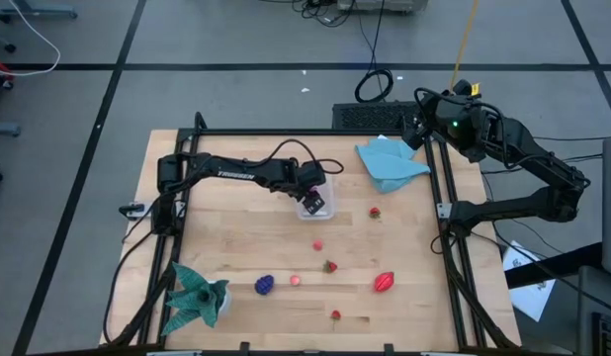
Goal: Pick and placing Produce into tupperware
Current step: Put the purple onion into the transparent bin, then put the top red strawberry into the transparent bin
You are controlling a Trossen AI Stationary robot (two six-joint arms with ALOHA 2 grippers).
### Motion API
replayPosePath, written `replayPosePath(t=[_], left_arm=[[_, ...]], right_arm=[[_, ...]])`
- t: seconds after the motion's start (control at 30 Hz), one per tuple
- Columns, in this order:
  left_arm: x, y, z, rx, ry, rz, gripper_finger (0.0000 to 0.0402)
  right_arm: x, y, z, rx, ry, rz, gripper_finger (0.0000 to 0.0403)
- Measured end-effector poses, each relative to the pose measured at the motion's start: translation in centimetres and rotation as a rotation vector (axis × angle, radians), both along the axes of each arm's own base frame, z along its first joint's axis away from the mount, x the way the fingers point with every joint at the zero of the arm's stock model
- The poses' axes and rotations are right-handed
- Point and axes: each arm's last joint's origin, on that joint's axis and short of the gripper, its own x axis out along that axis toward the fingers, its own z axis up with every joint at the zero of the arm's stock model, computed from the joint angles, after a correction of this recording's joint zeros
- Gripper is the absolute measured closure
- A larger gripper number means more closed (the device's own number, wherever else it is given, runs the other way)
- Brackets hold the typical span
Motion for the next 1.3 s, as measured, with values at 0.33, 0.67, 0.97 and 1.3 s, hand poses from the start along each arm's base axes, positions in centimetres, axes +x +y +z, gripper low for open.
replayPosePath(t=[0.33,0.67,0.97,1.3], left_arm=[[0.5,0.1,0.2,0.016,-0.052,-0.022,0.013],[0.4,0.3,0.2,0.007,-0.055,-0.002,0.0115],[0.6,0.3,0.3,0.02,-0.071,0.0,0.0046],[1.2,0.0,1.2,0.006,-0.119,-0.024,0.0045]], right_arm=[[0.0,0.0,0.0,0.0,0.0,0.0,0.022],[0.0,0.0,0.0,0.0,0.0,0.0,0.022],[0.0,0.0,0.0,0.0,-0.001,0.0,0.022],[0.0,0.0,0.0,0.0,-0.001,0.0,0.022]])
